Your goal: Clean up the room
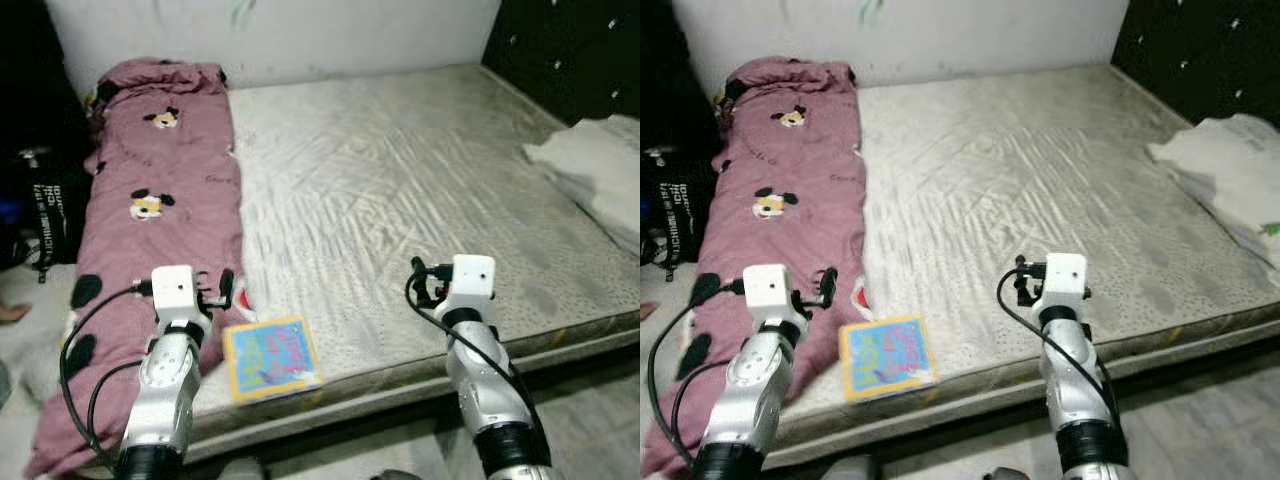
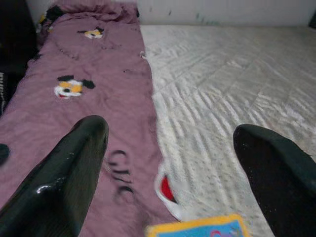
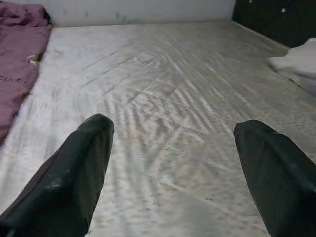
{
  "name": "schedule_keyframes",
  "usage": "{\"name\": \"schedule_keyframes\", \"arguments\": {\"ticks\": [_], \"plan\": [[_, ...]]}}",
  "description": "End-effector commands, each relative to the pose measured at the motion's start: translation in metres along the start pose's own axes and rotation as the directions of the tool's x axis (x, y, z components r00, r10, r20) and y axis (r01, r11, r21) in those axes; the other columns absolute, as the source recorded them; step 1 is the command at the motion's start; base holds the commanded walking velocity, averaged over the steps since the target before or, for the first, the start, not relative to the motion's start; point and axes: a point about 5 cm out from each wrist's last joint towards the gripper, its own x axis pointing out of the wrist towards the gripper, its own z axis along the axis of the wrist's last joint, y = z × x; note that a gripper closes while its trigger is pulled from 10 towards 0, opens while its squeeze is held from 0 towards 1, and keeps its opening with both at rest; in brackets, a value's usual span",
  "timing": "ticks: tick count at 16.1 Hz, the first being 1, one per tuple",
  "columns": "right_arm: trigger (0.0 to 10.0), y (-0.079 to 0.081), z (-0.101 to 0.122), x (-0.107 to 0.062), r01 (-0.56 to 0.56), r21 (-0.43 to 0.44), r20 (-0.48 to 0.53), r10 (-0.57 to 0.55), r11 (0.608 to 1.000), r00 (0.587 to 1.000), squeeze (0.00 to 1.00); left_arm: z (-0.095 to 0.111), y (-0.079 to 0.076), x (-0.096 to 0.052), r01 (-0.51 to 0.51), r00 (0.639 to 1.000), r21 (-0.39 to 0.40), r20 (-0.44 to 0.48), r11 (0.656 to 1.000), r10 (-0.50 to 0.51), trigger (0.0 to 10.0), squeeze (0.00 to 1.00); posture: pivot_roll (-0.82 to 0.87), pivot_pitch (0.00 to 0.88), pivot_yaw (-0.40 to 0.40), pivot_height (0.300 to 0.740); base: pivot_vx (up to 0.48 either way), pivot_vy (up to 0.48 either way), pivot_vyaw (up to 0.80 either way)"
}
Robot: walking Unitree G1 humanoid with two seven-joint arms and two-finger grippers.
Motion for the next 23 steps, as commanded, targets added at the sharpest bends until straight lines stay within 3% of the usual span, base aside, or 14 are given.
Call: {"name": "schedule_keyframes", "arguments": {"ticks": [1,3,6,11,12,13,14,17,18,20,21,23], "plan": [[10.0,0.01,0.006,0.004,-0.031,0.008,0.02,0.031,0.999,0.999,0.0,-0.001,0.009,-0.001,-0.027,1.0,0.007,-0.005,1.0,0.027,10.0,0.0,0.04,0.0,0.009,0.74,0.0,0.352,0.0],[10.0,0.009,0.006,0.006,-0.03,0.015,0.019,0.03,0.999,0.999,0.0,-0.001,0.005,0.004,-0.006,1.0,0.017,-0.024,1.0,0.007,10.0,0.0,0.04,0.0,0.01,0.74,0.0,0.0,0.0],[10.0,0.012,0.01,0.019,-0.049,0.034,0.006,0.049,0.998,0.999,0.0,-0.01,-0.004,0.036,0.019,0.978,0.087,-0.207,0.996,-0.001,10.0,0.0,0.04,0.0,0.012,0.74,0.0,0.0,0.0],[10.0,0.022,0.015,0.039,-0.118,0.091,-0.03,0.121,0.989,0.992,0.0,0.005,-0.021,0.06,0.1,0.98,0.267,-0.193,0.958,-0.048,10.0,0.0,0.03,0.0,0.025,0.74,0.0,0.0,0.0],[10.0,0.024,0.019,0.045,-0.123,0.092,-0.031,0.126,0.988,0.992,0.0,0.015,-0.027,0.067,0.103,0.986,0.324,-0.155,0.941,-0.055,10.0,0.0,0.03,0.0,0.026,0.74,0.0,0.0,0.0],[10.0,0.026,0.024,0.048,-0.134,0.085,-0.018,0.136,0.987,0.99,0.0,0.026,-0.034,0.07,0.16,0.985,0.244,-0.095,0.957,-0.141,10.0,0.0,0.02,0.0,0.027,0.74,0.0,0.0,0.0],[10.0,0.028,0.032,0.051,-0.14,0.087,0.007,0.14,0.986,0.99,0.0,0.041,-0.039,0.072,0.176,0.983,0.244,0.0,0.954,-0.181,10.0,0.0,0.02,0.0,0.028,0.74,0.0,0.0,0.0],[10.0,0.031,0.055,0.057,-0.161,0.09,0.102,0.152,0.983,0.983,0.0,0.074,-0.035,0.071,0.075,0.966,0.267,0.221,0.961,-0.137,10.0,0.0,0.02,0.0,0.032,0.74,0.0,0.0,0.0],[10.0,0.031,0.057,0.057,-0.165,0.093,0.112,0.154,0.982,0.982,0.0,0.077,-0.034,0.07,0.071,0.96,0.264,0.244,0.962,-0.137,10.0,0.0,0.02,0.0,0.032,0.74,0.0,0.0,0.0],[10.0,0.033,0.067,0.055,-0.184,0.112,0.161,0.165,0.977,0.973,0.0,0.089,-0.029,0.055,0.05,0.914,0.215,0.383,0.975,-0.132,10.0,0.0,0.02,0.0,0.032,0.74,0.0,0.0,0.0],[10.0,0.033,0.068,0.054,-0.185,0.113,0.171,0.165,0.976,0.971,0.0,0.088,-0.029,0.05,0.042,0.906,0.217,0.402,0.975,-0.129,10.0,0.0,0.03,0.0,0.028,0.74,0.0,0.0,0.0],[10.0,0.035,0.075,0.043,-0.204,0.126,0.23,0.171,0.971,0.958,0.0,0.081,-0.022,0.03,-0.049,0.887,0.292,0.453,0.955,-0.093,10.0,0.0,0.03,0.0,0.013,0.74,0.0,0.0,0.0]]}}
